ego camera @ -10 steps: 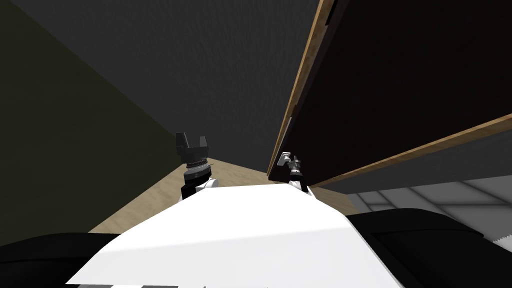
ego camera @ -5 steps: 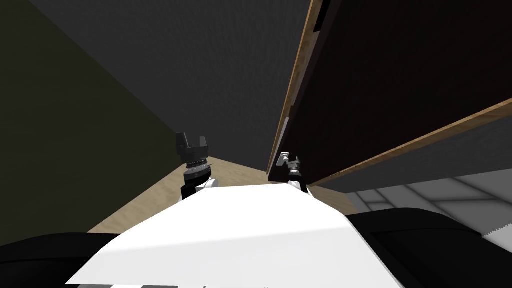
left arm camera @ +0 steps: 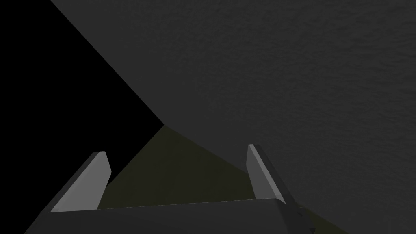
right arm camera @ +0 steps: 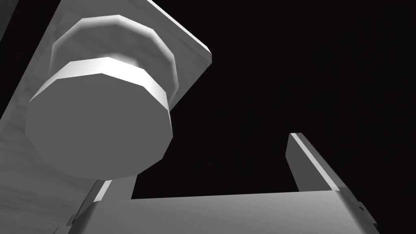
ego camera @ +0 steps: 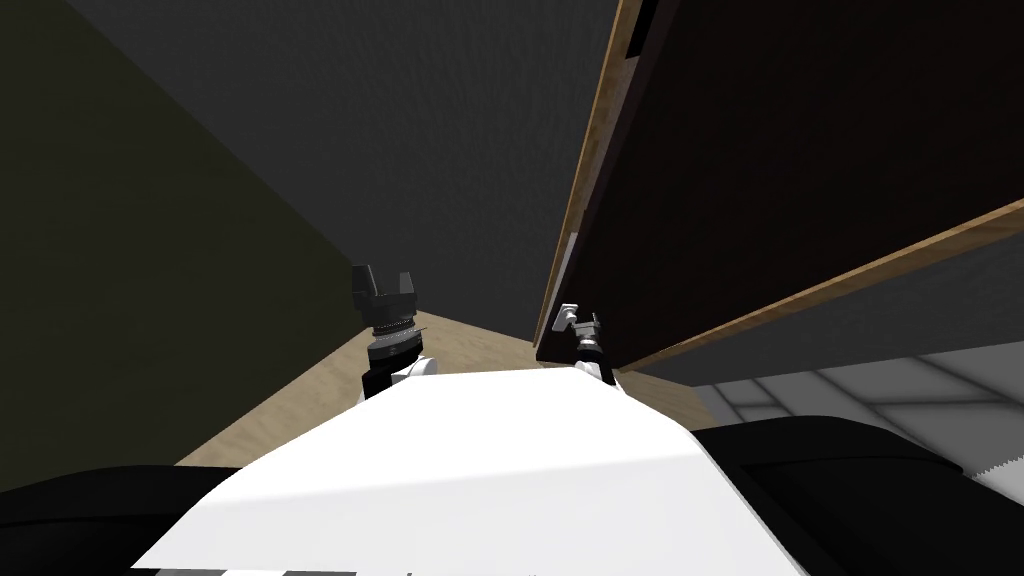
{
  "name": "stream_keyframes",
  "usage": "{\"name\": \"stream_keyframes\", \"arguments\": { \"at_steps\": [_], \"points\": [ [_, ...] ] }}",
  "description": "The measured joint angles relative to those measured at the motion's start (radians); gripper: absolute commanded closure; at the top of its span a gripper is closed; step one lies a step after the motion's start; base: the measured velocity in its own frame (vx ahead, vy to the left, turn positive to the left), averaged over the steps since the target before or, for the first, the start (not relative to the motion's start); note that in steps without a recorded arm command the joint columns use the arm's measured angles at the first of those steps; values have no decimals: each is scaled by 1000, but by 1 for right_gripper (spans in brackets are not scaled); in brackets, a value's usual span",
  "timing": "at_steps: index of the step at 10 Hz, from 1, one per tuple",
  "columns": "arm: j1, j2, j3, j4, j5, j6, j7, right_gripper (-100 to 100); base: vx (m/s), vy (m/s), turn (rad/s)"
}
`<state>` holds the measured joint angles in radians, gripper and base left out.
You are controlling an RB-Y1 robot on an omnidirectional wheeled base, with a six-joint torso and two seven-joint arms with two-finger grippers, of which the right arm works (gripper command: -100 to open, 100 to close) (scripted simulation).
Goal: Pull the door open
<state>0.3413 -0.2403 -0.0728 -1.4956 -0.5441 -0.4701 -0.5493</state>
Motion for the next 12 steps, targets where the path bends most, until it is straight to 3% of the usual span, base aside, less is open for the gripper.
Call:
{"name": "stream_keyframes", "arguments": {
  "at_steps": [2,4,12],
  "points": [
    [-1,6,12,2,-15,5,-17,-100,-52,5,107],
    [0,16,48,-16,-64,4,-78,-100,-88,19,53],
    [18,39,97,-76,-227,42,-278,-100,-76,-19,42]
  ]
}}
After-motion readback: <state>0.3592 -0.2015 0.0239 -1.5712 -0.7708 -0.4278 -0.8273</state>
